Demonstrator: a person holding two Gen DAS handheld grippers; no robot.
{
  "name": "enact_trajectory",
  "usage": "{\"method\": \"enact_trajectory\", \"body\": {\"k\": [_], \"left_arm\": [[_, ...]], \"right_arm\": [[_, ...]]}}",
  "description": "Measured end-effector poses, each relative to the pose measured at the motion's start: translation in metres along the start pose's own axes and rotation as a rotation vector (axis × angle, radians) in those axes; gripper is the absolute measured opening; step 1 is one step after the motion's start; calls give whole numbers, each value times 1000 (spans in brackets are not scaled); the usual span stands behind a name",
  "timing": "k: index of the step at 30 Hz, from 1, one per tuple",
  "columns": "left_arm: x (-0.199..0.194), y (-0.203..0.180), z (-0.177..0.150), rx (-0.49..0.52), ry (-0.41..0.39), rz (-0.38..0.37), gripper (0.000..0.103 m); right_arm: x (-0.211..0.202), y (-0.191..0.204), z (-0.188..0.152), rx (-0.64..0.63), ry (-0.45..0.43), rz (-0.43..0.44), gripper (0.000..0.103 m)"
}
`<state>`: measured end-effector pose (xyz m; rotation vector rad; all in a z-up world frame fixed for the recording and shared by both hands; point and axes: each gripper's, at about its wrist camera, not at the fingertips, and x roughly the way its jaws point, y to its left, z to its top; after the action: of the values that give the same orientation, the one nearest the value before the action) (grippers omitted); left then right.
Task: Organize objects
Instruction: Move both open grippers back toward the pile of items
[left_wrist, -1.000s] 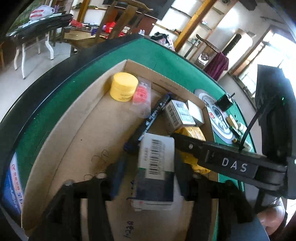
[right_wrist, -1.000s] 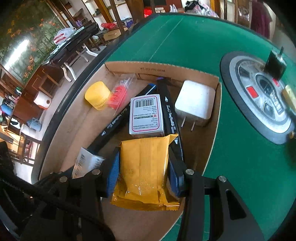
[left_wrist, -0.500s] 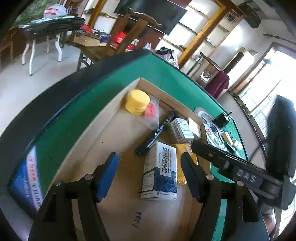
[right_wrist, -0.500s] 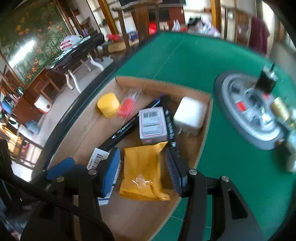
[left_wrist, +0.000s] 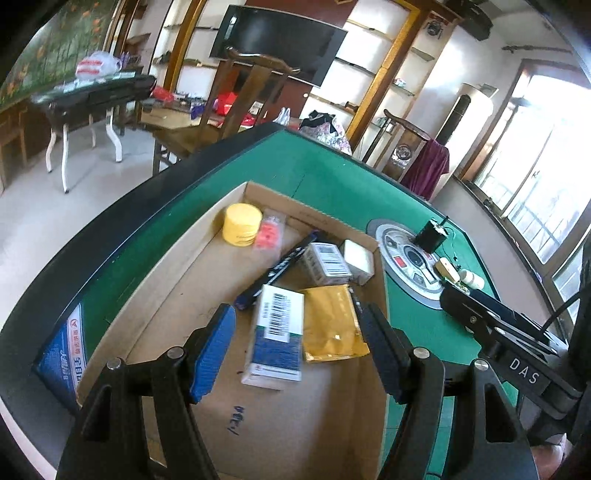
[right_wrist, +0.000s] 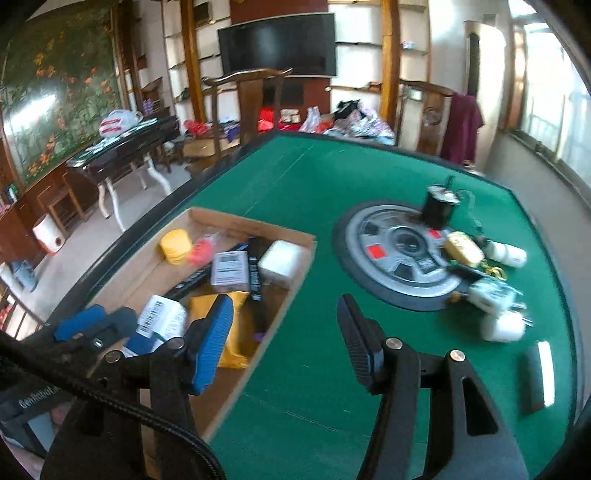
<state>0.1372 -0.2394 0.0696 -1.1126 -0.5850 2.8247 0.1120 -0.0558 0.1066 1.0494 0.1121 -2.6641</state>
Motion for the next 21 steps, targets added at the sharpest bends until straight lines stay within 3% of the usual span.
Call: {"method": "enact_trajectory", "body": {"k": [6, 10, 21], "left_arm": [[-4, -28, -6, 56, 4, -9, 65], [-7, -46, -10, 95, 5, -16, 65], [-4, -76, -21, 151, 34, -18, 65]], "right_arm": [[-21, -31, -11, 41, -45, -61, 58], [-31, -48, -17, 59, -66, -86, 64], [-37, -72, -29, 58, -76, -136, 64]]}}
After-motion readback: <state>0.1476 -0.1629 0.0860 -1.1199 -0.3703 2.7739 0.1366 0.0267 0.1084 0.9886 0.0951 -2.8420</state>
